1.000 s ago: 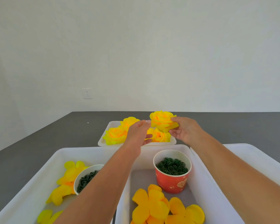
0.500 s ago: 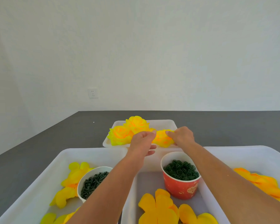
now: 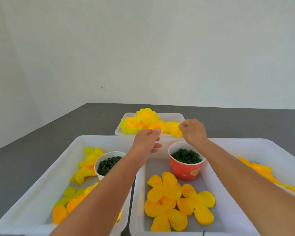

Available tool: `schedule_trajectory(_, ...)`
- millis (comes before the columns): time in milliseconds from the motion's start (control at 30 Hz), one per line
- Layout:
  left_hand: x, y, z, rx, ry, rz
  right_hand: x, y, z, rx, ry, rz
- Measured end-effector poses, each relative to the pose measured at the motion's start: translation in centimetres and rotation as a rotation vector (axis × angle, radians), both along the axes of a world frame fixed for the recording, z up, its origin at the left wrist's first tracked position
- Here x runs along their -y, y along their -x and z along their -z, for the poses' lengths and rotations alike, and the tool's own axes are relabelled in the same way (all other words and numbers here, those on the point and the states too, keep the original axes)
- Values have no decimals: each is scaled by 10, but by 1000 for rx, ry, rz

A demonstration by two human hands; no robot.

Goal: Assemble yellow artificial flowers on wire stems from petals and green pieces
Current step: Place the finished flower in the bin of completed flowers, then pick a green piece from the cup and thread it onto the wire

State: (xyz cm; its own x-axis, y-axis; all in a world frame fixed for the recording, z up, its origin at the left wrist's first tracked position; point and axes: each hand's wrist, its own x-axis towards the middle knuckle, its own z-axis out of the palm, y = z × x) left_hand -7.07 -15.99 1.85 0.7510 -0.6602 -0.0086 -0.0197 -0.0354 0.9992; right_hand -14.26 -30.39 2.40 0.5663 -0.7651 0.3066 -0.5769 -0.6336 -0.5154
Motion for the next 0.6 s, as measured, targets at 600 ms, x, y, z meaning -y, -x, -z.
schedule_trajectory(600,-99,-2,18,187,-48,-210,-133,20,19,476,-544,-481)
